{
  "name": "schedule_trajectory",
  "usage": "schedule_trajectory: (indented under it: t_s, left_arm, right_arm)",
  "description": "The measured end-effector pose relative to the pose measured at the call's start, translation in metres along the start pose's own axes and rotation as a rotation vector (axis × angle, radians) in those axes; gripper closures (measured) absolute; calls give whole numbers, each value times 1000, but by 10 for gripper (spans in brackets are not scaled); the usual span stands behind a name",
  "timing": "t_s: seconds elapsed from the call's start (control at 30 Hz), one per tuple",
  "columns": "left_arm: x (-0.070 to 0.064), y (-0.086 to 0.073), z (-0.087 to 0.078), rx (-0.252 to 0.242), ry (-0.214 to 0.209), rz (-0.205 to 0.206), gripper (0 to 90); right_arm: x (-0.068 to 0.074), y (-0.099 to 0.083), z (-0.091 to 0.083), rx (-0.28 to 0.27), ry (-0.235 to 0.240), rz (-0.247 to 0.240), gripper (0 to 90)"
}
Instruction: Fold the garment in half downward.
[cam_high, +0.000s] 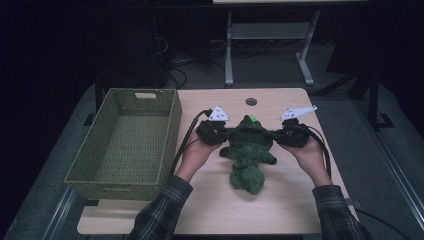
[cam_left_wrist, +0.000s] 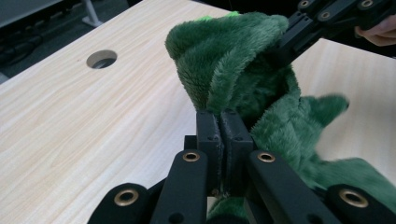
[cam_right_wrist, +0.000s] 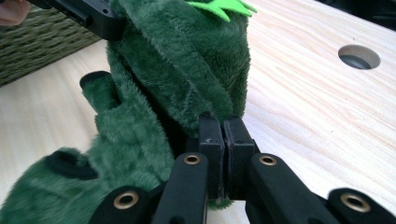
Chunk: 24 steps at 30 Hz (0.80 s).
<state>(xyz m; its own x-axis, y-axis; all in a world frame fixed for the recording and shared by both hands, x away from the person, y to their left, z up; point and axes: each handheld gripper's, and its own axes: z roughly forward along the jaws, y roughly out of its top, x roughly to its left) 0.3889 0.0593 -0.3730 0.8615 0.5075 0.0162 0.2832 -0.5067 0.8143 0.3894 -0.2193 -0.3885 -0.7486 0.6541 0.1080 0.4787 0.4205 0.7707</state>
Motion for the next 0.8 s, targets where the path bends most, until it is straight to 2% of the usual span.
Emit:
schedule_trajectory:
  t_s: [0.17, 0.4, 0.63, 0.73, 0.8]
  left_arm:
    - [-14, -1, -10, -14, -10, 31, 874]
    - [-25, -8, -20, -19, -49, 42, 874]
    - [-37, -26, -26, -25, -88, 59, 874]
    - [-42, -34, -28, -23, -98, 55, 874]
    - [-45, -38, -30, -10, -100, 72, 874]
  right_arm:
    - [16, -6, -10, -23, 12, -28, 878]
    - [34, -18, -20, -65, 36, -46, 878]
    - [45, -28, -24, -48, 61, -69, 877]
    - [50, -33, -26, -38, 70, -75, 877]
    - [54, -37, -29, -30, 69, -87, 877]
